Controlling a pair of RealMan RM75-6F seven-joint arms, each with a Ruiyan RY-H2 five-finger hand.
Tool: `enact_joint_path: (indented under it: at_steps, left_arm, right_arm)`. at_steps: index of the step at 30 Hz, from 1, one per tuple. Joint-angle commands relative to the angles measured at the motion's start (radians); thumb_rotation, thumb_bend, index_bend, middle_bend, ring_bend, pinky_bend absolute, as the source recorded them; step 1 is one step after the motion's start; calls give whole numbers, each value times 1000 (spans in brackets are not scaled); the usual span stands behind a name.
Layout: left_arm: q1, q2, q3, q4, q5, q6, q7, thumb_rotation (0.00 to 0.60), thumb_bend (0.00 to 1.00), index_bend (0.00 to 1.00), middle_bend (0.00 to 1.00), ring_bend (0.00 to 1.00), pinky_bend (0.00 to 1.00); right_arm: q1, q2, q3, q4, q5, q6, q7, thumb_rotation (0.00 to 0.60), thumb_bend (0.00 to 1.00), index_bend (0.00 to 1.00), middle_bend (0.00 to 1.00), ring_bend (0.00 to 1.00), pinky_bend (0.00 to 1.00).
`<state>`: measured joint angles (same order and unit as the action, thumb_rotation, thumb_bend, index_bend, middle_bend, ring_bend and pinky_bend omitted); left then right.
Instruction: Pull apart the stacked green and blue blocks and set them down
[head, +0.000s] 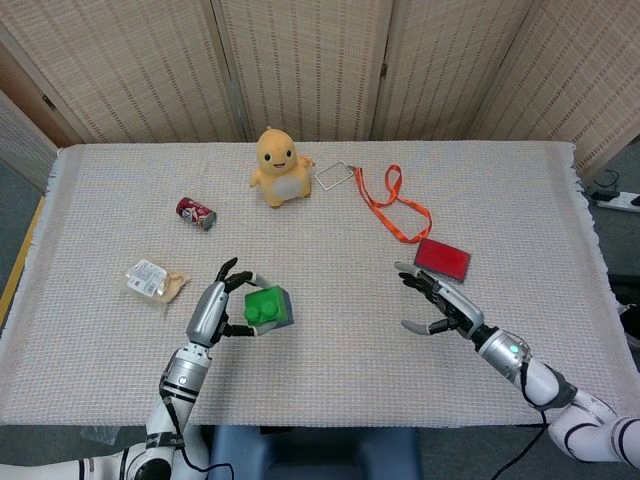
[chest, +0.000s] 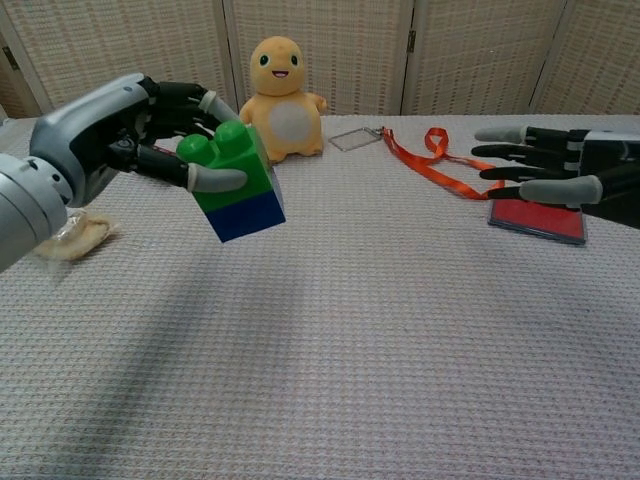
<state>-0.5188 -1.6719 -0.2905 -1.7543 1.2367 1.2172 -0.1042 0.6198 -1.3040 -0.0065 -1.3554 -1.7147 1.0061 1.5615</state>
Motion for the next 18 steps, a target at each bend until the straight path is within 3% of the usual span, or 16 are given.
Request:
enact_joint_path:
  at_steps: [1,9,12,18]
  left_arm:
    - [-10,2,-17,-22,-17,-6,7,600,360,664,819,363,0]
    - [-25,23,-49,-66,-52,-8,36,600,360,661,819,363,0]
    - [-26,31,-52,-77,-68,-12,36,600,360,661,819,363,0]
    - [-26,32,-45,-82,-73,-14,20,600,361,661,819,363,0]
  right_arm:
    - [44,-50,1,24,6,-38,39,600,329,0,0,0,0]
    - [118,-140,17,59,20,-64,89,600,329,8,0,0,0]
    - [166,-173,48,56,57,-105,147,600,329,16,0,0,0]
    - [220,-203,89,47,102,-137,137,600,329,23,0,0,0]
